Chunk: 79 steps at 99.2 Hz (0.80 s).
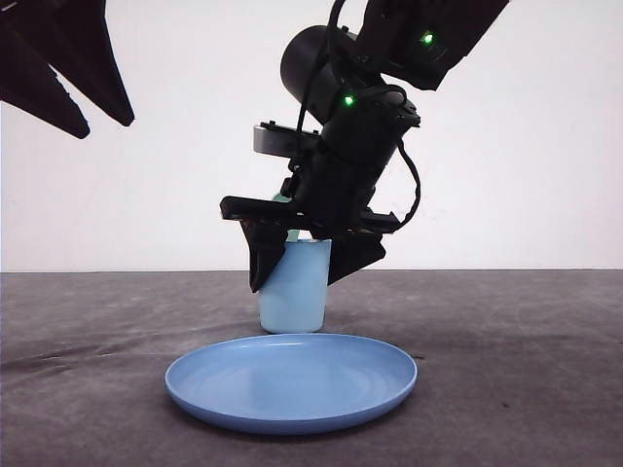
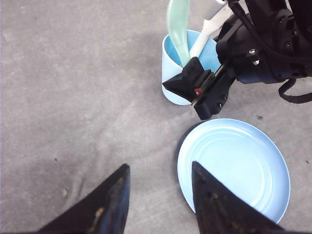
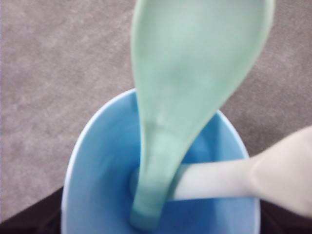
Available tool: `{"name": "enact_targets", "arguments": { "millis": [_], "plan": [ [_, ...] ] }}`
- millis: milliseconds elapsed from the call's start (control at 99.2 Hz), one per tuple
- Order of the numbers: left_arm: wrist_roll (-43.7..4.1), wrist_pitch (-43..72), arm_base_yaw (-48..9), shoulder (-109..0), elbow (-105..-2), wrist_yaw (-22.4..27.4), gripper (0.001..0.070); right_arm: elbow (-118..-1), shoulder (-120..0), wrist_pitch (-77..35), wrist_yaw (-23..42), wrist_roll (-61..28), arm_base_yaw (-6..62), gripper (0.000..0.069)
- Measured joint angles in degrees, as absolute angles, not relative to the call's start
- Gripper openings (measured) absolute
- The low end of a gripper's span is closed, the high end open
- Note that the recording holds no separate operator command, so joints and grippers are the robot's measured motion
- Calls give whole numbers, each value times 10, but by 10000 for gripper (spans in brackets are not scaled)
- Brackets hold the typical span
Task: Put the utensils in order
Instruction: 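Lower the right gripper around the blue cup and close it, then lift the blue cup with the right gripper above the plate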
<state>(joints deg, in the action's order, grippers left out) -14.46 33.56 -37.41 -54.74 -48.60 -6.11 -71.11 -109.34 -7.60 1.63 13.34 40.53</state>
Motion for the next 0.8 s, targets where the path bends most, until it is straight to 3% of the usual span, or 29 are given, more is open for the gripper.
{"name": "enact_targets", "arguments": {
  "millis": [333, 797],
  "plan": [
    [-145, 325, -374, -547, -486, -61, 229, -711, -965, -161, 15, 117, 415, 418],
    [-144, 323, -374, -547, -486, -61, 229, -711, -792, -326, 20, 97, 494, 418]
  ]
}}
